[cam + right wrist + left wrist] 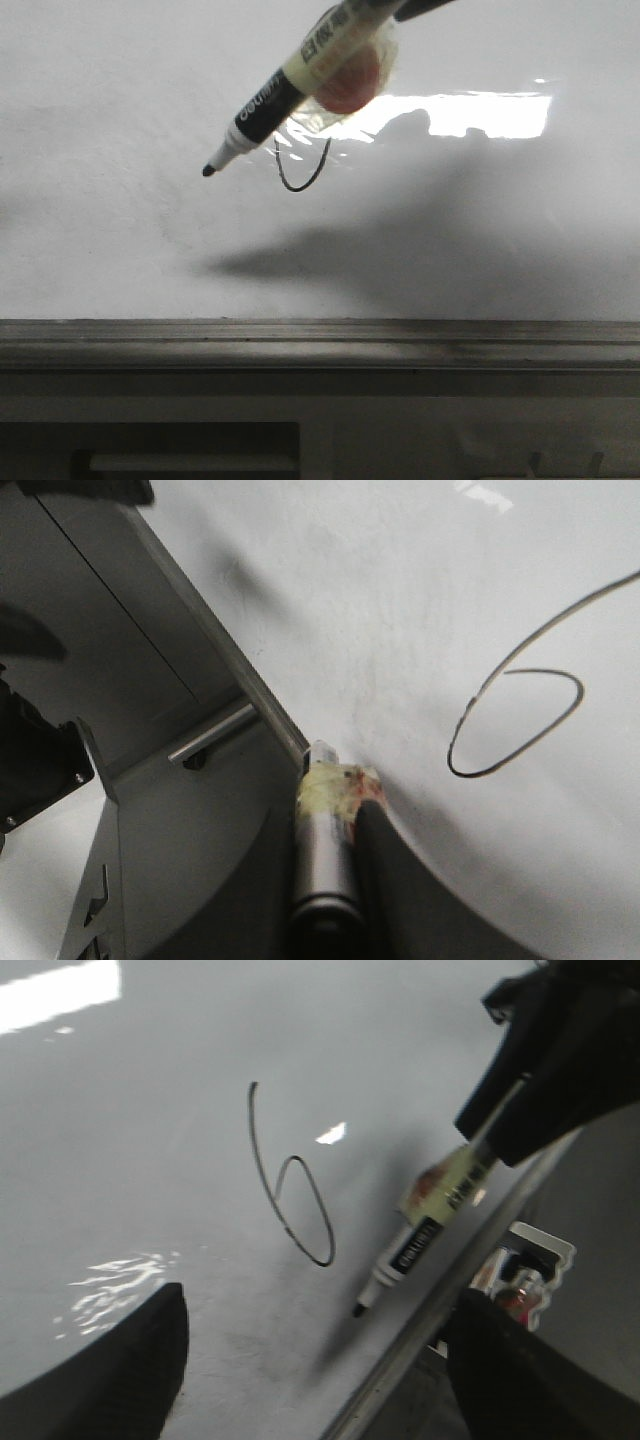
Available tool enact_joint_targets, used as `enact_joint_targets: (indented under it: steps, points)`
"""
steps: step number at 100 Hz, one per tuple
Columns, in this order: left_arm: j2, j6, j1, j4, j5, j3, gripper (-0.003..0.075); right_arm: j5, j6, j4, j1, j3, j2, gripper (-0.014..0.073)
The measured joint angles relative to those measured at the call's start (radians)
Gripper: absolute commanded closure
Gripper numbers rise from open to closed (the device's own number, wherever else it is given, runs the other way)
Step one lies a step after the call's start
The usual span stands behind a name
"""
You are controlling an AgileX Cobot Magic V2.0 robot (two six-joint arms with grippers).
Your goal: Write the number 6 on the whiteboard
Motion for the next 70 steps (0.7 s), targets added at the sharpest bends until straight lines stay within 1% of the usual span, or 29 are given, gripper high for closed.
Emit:
enact_joint_targets:
  steps: [18, 30, 39, 52, 59, 70]
  points:
    - [0.156, 0.059, -0.174, -0.011, -0.056, -0.052, 0.0229, 0.058, 0.0, 0.003, 0.0, -0.062, 0.009, 0.0638]
    - [0.259, 0.077, -0.269, -0.01, -0.116, -0.089, 0.023, 0.099, 0.0, 0.003, 0.0, -0.082, 0.027, 0.0638]
    - [0.321, 0.078, -0.309, -0.008, -0.139, -0.11, 0.023, 0.11, 0.0, 0.003, 0.0, -0.082, 0.031, 0.0638]
    - [0.377, 0.082, -0.323, -0.004, -0.153, -0.13, 0.0232, 0.124, 0.0, 0.003, 0.0, -0.082, 0.031, 0.0638]
    - [0.395, 0.082, -0.324, 0.0, -0.166, -0.135, 0.027, 0.128, 0.0, 0.003, 0.0, -0.082, 0.031, 0.0639]
    - [0.411, 0.082, -0.324, 0.008, -0.175, -0.135, 0.039, 0.128, 0.0, 0.003, 0.0, -0.082, 0.031, 0.0639]
